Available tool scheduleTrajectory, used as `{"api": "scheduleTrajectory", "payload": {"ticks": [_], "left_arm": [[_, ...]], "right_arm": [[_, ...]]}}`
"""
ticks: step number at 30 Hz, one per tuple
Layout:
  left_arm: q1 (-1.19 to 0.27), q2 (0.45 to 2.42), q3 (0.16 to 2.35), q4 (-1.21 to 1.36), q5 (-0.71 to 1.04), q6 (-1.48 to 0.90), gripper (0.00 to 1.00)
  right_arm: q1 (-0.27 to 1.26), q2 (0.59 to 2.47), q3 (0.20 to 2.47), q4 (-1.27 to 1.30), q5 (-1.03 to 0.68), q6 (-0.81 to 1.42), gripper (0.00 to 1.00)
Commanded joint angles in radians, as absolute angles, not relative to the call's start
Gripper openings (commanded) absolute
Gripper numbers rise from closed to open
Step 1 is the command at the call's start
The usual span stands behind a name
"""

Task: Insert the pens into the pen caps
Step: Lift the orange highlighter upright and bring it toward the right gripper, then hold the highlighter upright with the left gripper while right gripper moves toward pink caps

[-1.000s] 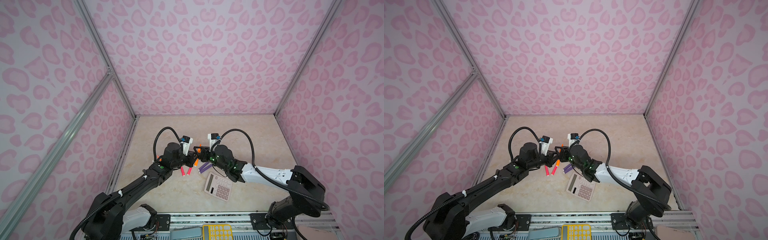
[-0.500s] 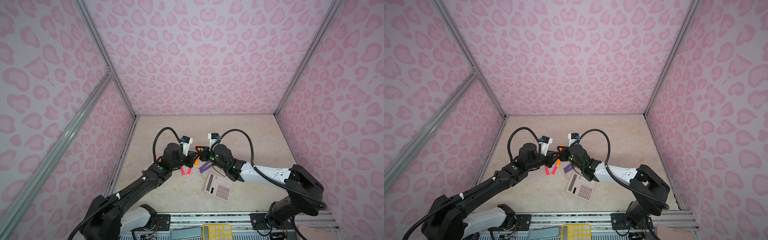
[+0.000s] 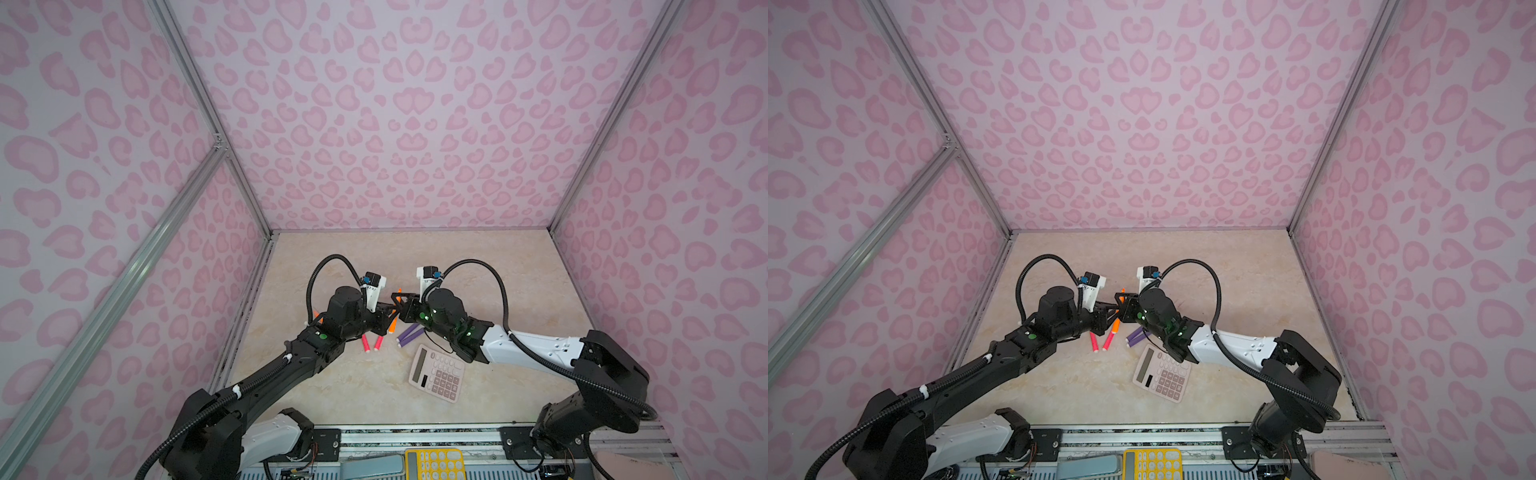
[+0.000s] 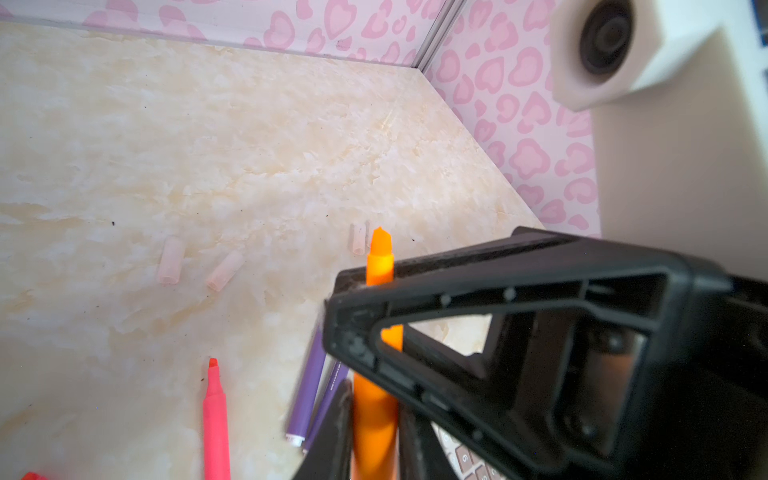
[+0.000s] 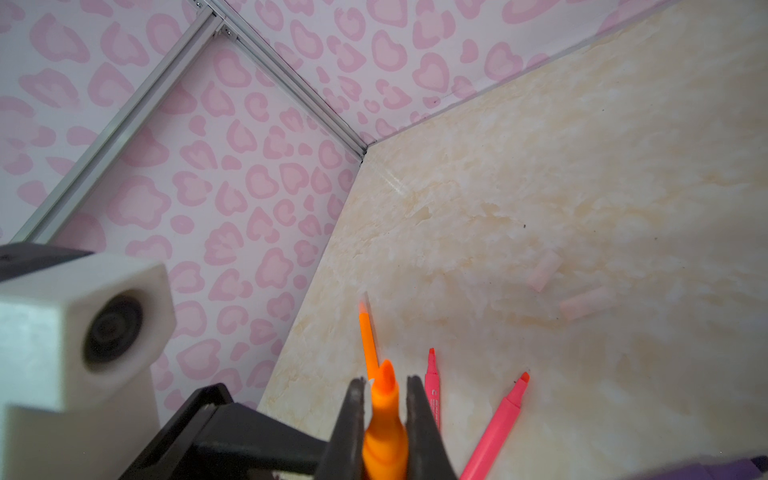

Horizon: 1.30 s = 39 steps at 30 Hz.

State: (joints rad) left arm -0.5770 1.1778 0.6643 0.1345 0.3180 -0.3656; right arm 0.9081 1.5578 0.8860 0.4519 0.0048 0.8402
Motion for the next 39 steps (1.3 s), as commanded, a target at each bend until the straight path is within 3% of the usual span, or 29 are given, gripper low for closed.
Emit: {"api": "scheduleTrajectory", "payload": {"ticks": [1, 7, 10, 11, 16, 21, 30, 35, 39], "left_arm": [[-0.576, 1.183, 0.675, 0.201, 0.316, -0.364, 0.26], [-0.577, 1.189, 0.679, 0.199, 0.314, -0.365, 0.19], [-0.577, 1.189, 0.677, 0.200, 0.307, -0.370, 0.04], [-0.577, 1.187, 0.678, 0.198, 0.302, -0.370, 0.03], [-0.575, 1.169, 0.671, 0.153, 0.180, -0.393, 0.03], [-0.563, 1.089, 0.638, 0.121, 0.002, -0.425, 0.03], [-0.557, 0.771, 0.493, 0.075, -0.360, -0.515, 0.03], [-0.552, 0.738, 0.516, 0.064, -0.249, -0.464, 0.03], [-0.551, 0.752, 0.511, 0.055, -0.290, -0.467, 0.04]], "right_arm": [[0.920, 1.572, 0.885, 0.474, -0.051, 0.854, 0.00], [0.923, 1.571, 0.884, 0.474, -0.048, 0.853, 0.00], [0.923, 1.574, 0.882, 0.474, -0.049, 0.853, 0.00], [0.923, 1.574, 0.883, 0.478, -0.051, 0.851, 0.01], [0.922, 1.564, 0.868, 0.481, -0.028, 0.822, 0.57], [0.909, 1.521, 0.833, 0.467, 0.023, 0.808, 0.73], [0.873, 1.478, 0.843, 0.282, 0.266, 0.820, 0.80], [0.842, 1.555, 0.976, 0.124, 0.267, 0.769, 0.78], [0.814, 1.643, 1.066, 0.028, 0.192, 0.735, 0.72]]}}
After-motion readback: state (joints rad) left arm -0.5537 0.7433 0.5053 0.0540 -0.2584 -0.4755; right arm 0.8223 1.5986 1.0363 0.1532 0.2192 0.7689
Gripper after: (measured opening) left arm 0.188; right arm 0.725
